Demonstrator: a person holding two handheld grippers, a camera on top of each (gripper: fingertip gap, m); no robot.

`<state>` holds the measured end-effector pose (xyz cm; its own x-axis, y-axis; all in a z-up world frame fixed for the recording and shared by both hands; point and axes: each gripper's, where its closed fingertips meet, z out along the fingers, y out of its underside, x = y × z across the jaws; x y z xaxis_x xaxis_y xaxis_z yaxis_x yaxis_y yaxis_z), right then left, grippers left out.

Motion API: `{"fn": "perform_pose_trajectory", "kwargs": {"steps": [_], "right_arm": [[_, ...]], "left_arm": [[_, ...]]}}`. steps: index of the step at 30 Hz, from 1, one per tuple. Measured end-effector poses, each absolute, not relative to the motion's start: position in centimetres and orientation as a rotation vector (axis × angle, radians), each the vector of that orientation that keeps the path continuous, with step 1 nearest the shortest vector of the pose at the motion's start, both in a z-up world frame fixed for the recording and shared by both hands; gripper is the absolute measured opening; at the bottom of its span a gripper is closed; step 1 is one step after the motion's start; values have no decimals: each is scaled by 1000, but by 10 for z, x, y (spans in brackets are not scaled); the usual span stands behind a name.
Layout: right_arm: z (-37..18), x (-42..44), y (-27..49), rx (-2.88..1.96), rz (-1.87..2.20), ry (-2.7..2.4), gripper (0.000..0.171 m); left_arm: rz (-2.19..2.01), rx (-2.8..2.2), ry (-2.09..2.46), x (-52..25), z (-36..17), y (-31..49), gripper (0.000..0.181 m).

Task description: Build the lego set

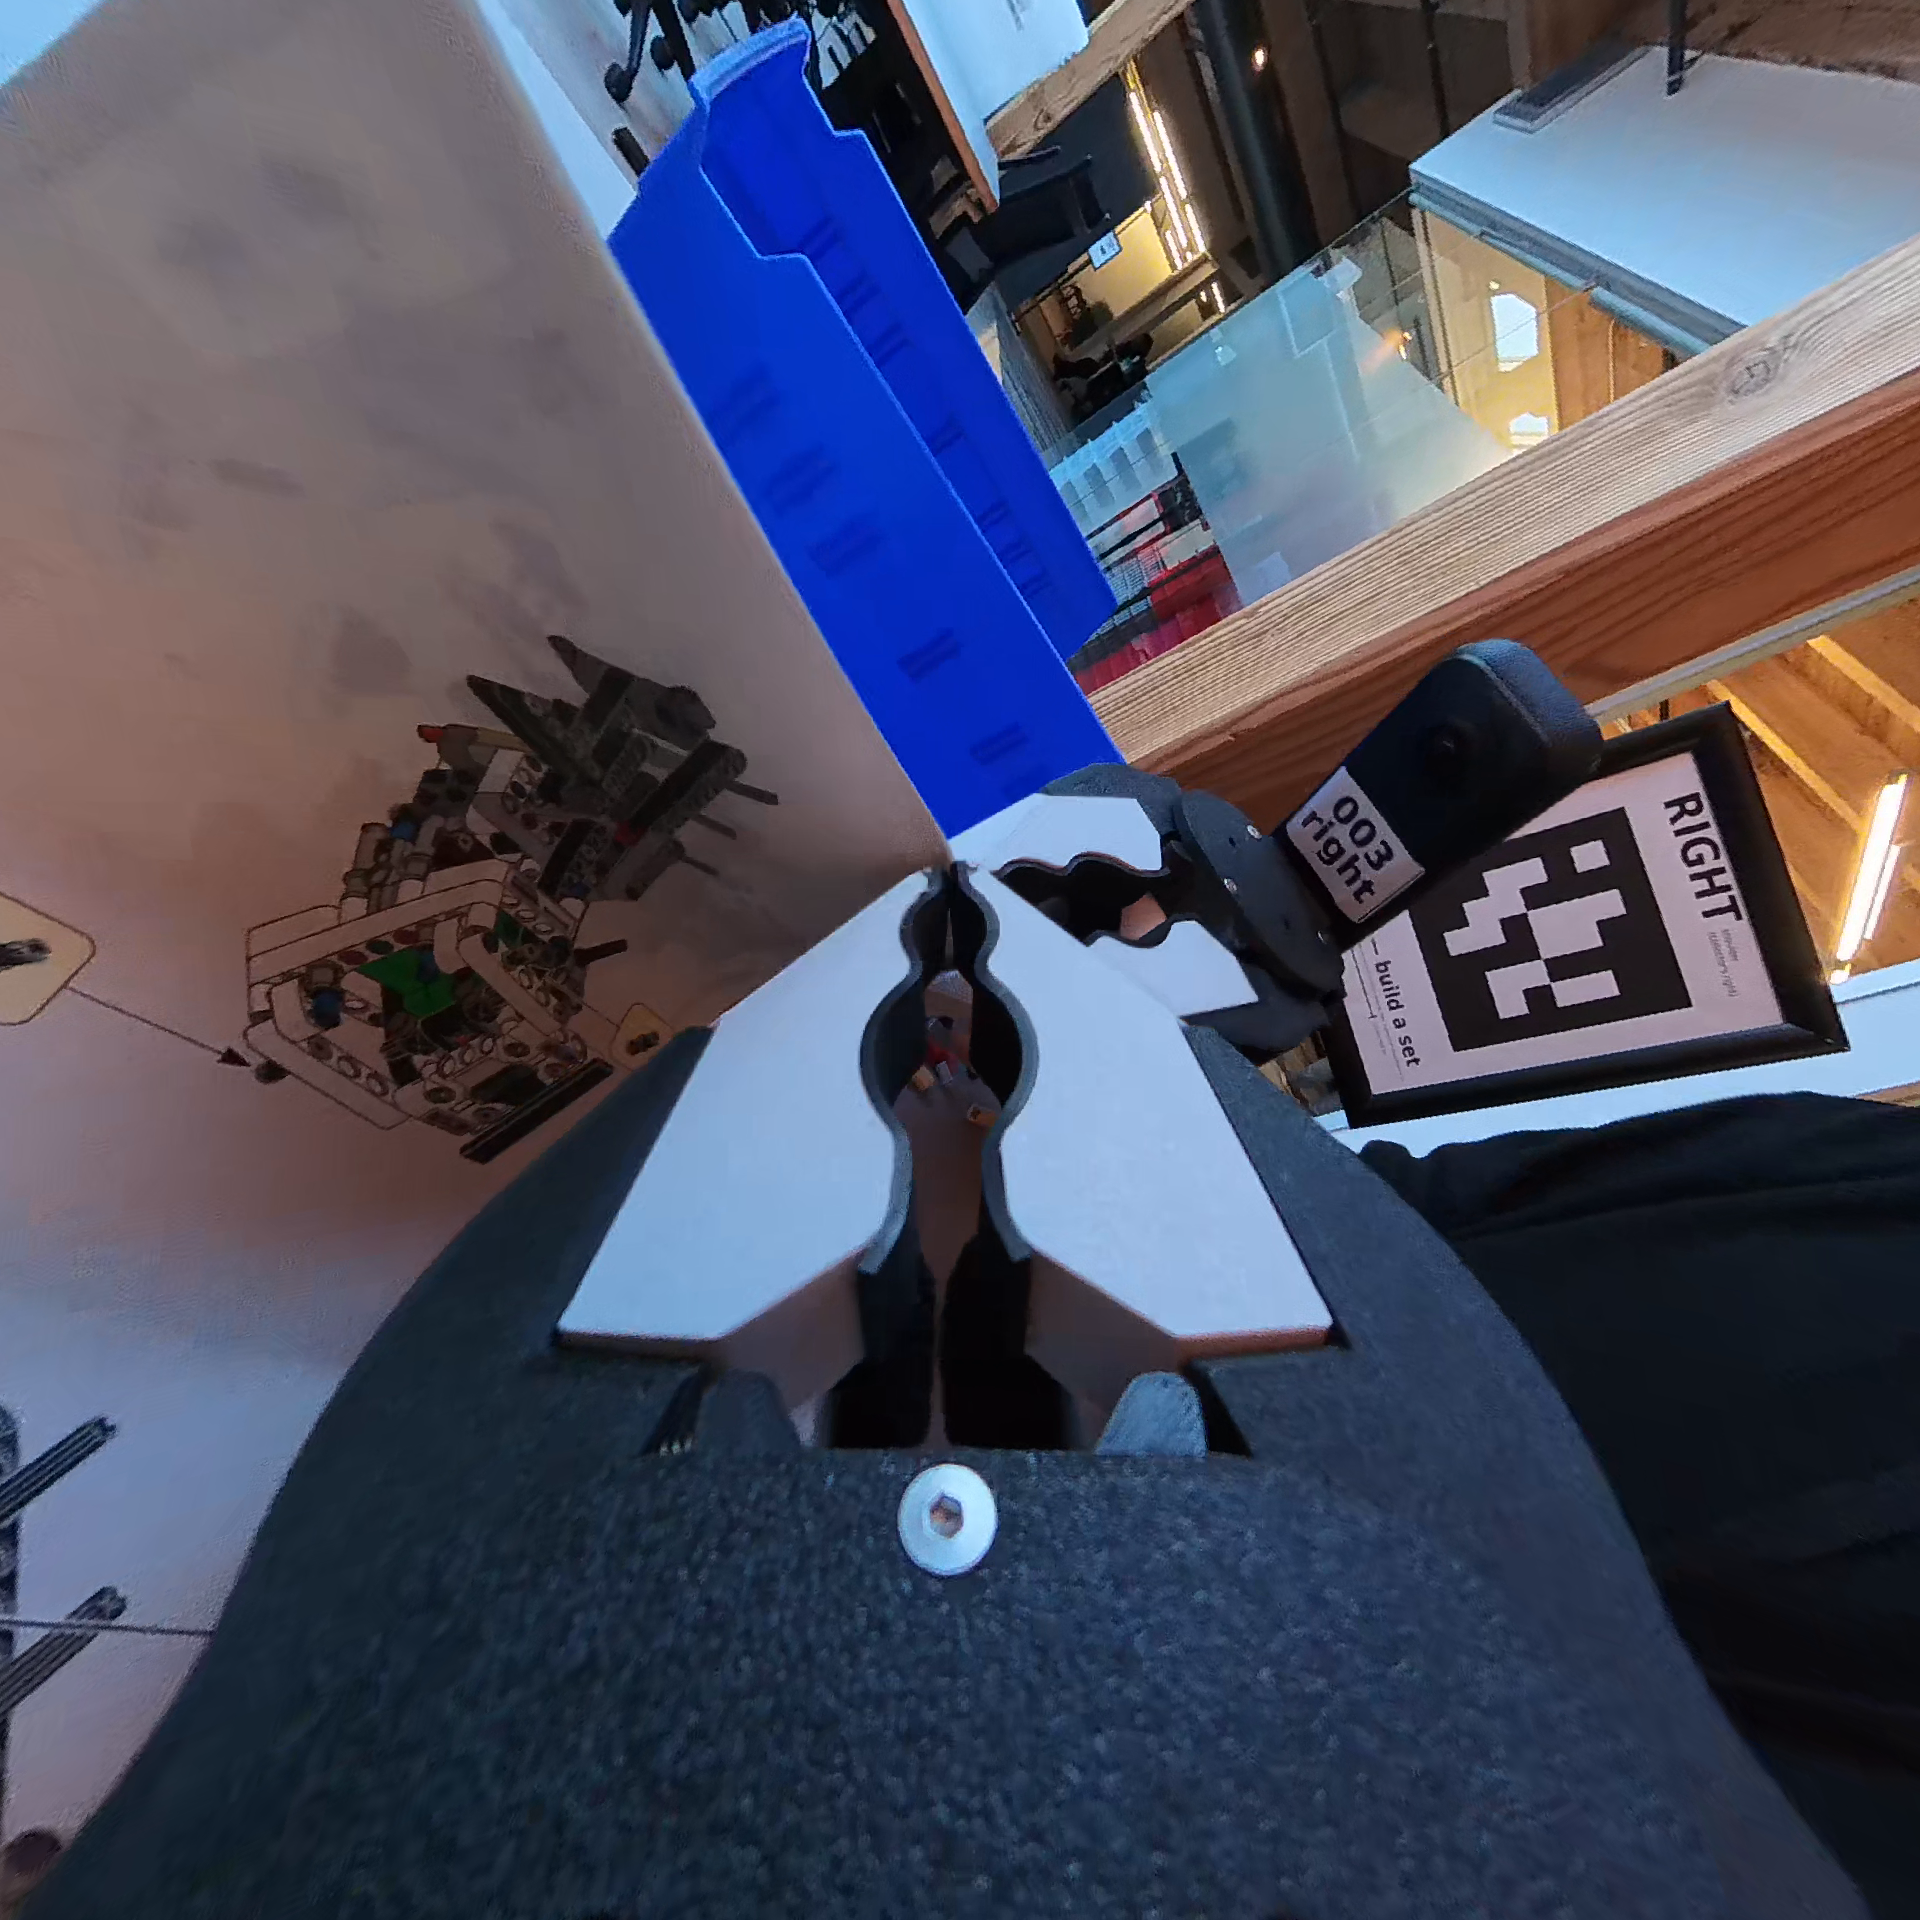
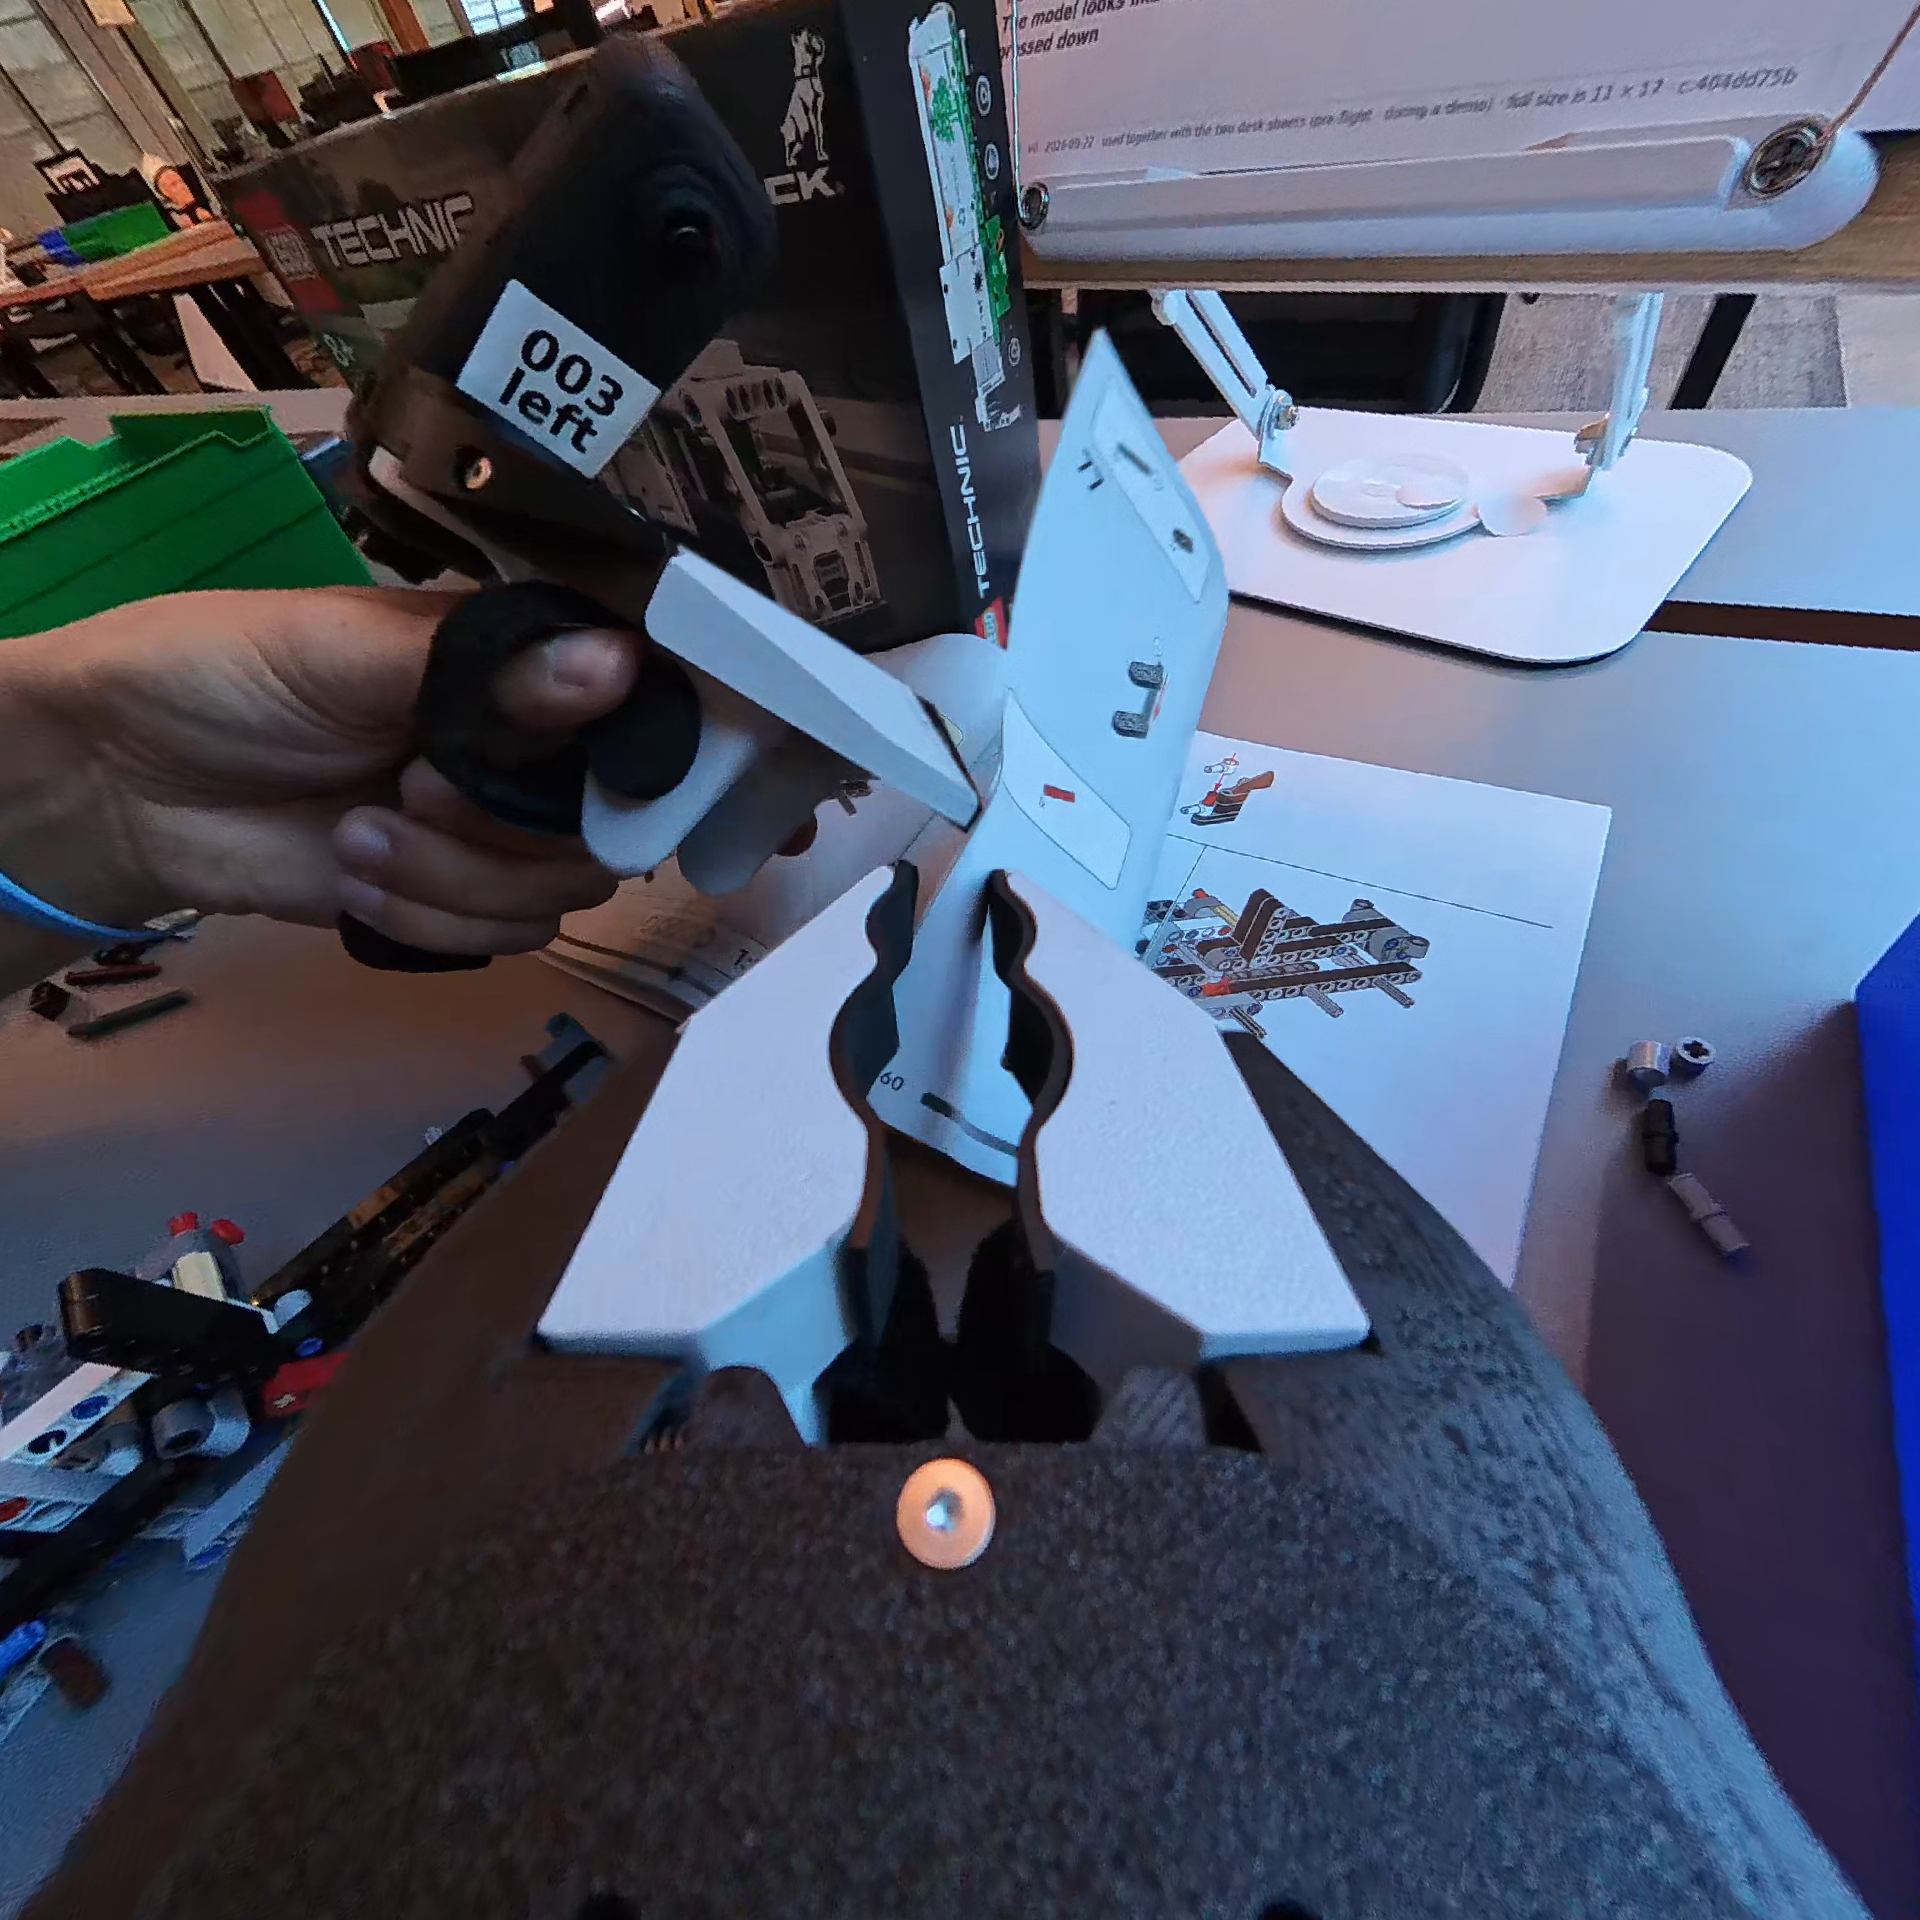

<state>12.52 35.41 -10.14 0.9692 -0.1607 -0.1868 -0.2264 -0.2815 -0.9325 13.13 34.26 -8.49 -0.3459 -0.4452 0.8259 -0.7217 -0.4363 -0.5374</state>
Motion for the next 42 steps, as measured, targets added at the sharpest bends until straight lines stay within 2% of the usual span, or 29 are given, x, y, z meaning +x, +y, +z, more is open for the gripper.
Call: {"fn": "perform_pose_trajectory", "kwargs": {"steps": [20, 28, 32, 34, 36, 38, 40, 42], "right_arm": [[-101, 129, 344, -1837, 132, 330, 18], [-100, 136, 326, -1801, 128, 396, 38], [-125, 150, 311, -1915, -24, 473, 37], [-135, 158, 308, -1980, -98, 511, 35], [-135, 151, 305, -2053, -96, 469, 36], [-121, 135, 294, -2050, -74, 430, 36], [-113, 124, 273, -2039, -113, 423, 35], [-110, 116, 248, -2009, -138, 436, 32]], "left_arm": [[1843, 1671, -1806, 135, -91, 342, 0], [1851, 1662, -1788, 137, -94, 344, 0], [1758, 1731, -1925, 143, -109, 346, 0], [1604, 1666, -2109, 139, -125, 334, 13], [1334, 1595, -2490, 137, -152, 332, 28], [1168, 1475, -2851, 146, -163, 333, 34], [1075, 1338, -3023, 154, -167, 326, 50], [967, 1239, -3118, 162, -175, 323, 55]]}}
